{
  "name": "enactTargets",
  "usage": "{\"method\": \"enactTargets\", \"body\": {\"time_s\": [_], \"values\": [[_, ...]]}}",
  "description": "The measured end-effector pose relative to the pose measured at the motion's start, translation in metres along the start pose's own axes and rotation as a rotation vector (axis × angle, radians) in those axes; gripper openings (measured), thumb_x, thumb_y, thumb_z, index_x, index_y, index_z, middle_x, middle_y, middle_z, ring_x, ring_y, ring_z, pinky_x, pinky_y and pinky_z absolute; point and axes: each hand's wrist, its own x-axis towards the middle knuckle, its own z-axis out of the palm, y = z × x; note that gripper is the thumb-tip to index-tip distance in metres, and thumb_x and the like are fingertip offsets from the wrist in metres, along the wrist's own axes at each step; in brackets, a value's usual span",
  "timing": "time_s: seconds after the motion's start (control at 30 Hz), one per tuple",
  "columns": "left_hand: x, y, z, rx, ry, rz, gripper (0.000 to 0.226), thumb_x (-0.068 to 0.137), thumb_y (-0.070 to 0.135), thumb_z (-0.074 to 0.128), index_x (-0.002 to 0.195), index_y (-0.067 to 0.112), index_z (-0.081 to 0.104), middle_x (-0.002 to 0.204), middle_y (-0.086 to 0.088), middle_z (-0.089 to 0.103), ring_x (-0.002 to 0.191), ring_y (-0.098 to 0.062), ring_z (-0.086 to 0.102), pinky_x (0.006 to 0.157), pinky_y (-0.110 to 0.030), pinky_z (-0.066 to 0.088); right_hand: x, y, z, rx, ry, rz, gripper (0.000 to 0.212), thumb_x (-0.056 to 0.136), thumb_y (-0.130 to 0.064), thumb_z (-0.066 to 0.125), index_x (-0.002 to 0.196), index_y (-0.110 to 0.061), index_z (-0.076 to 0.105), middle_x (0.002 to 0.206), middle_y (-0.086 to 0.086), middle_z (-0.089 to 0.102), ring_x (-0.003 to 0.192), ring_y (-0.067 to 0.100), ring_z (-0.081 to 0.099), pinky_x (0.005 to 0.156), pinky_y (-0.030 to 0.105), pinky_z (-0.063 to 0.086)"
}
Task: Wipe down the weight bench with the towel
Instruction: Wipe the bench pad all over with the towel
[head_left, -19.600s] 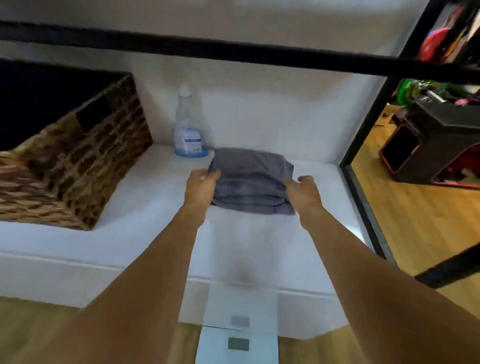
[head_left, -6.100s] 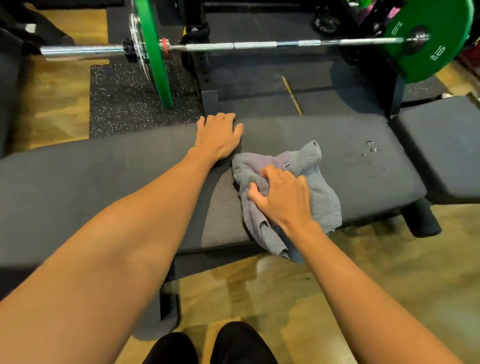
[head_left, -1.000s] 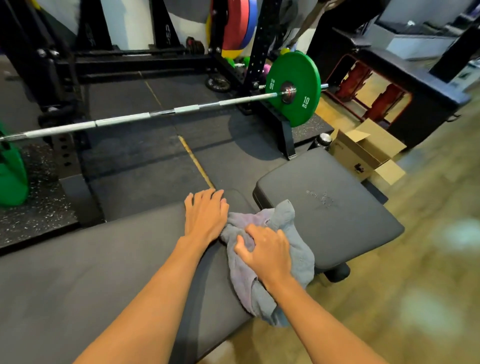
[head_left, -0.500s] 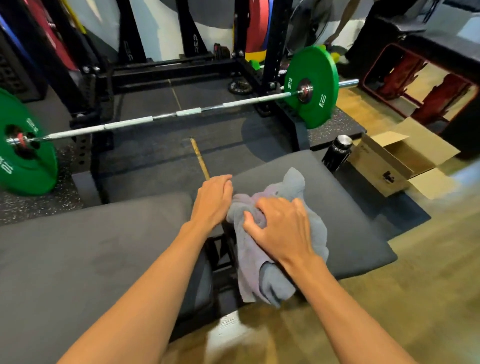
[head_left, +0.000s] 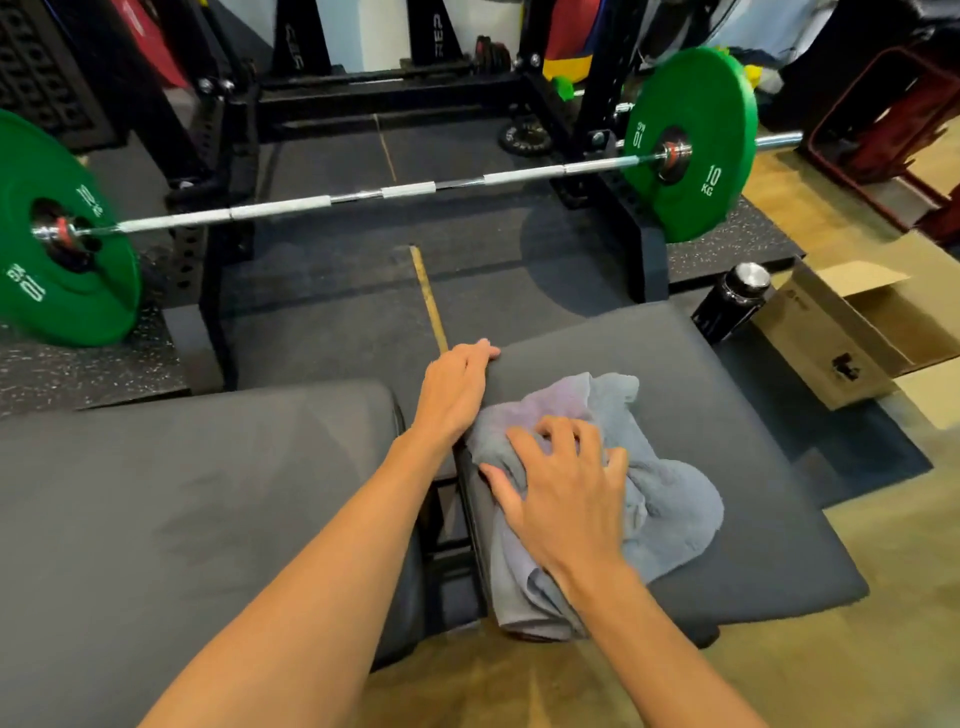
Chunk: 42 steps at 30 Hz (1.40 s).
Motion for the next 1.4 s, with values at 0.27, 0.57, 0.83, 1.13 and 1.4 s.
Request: {"method": "enactTargets", "body": {"time_s": [0.27, 0.57, 0.83, 1.13, 1.4], "values": [[0.021, -0.016, -0.011, -0.317, 0.101, -0.126, 0.049, 0.101, 0.039, 0.029, 0.109, -0.001, 0.055, 0.112, -0.022, 0.06, 0.109, -0.032, 0.057, 0.097, -0.048, 0.04, 0.126, -0.024, 0.064, 0.017, 0.025, 0.01, 0.037, 0.089, -0.05, 0.041, 0.089, -0.023, 0.067, 0.098, 0.004, 0.063, 0.093, 0.029, 0.054, 0.068, 0.044, 0.035], [-0.033, 0.002, -0.001, 0.189, -0.031, 0.028, 0.056, 0.096, 0.049, 0.029, 0.125, 0.007, 0.053, 0.132, -0.015, 0.053, 0.124, -0.036, 0.047, 0.102, -0.051, 0.037, -0.009, -0.006, -0.004, 0.108, -0.052, 0.016, 0.036, 0.088, -0.058, 0.046, 0.096, -0.028, 0.065, 0.106, -0.002, 0.059, 0.101, 0.027, 0.051, 0.072, 0.045, 0.037], [-0.039, -0.006, 0.01, 0.224, 0.107, 0.113, 0.053, 0.098, 0.047, 0.026, 0.105, 0.011, 0.064, 0.115, -0.012, 0.058, 0.116, -0.037, 0.046, 0.098, -0.045, 0.036, -0.069, 0.011, -0.024, 0.052, -0.027, 0.001, 0.034, 0.09, -0.058, 0.049, 0.093, -0.029, 0.067, 0.1, -0.004, 0.061, 0.095, 0.026, 0.055, 0.069, 0.039, 0.036], [-0.014, -0.014, 0.011, 0.089, 0.27, -0.009, 0.043, 0.104, 0.032, 0.027, 0.071, 0.015, 0.048, 0.092, -0.012, 0.055, 0.093, -0.027, 0.048, 0.074, -0.031, 0.029, 0.149, 0.023, 0.076, 0.057, 0.065, 0.038, 0.043, 0.088, -0.058, 0.047, 0.091, -0.022, 0.07, 0.095, 0.002, 0.065, 0.09, 0.029, 0.058, 0.07, 0.046, 0.041], [-0.001, 0.0, 0.014, 0.37, 0.154, 0.076, 0.046, 0.101, 0.027, 0.024, 0.097, 0.002, 0.062, 0.106, -0.024, 0.063, 0.1, -0.043, 0.055, 0.082, -0.046, 0.041, 0.09, 0.035, 0.042, 0.192, 0.009, 0.084, 0.039, 0.09, -0.058, 0.049, 0.101, -0.026, 0.067, 0.103, -0.003, 0.061, 0.102, 0.024, 0.052, 0.075, 0.044, 0.039]]}}
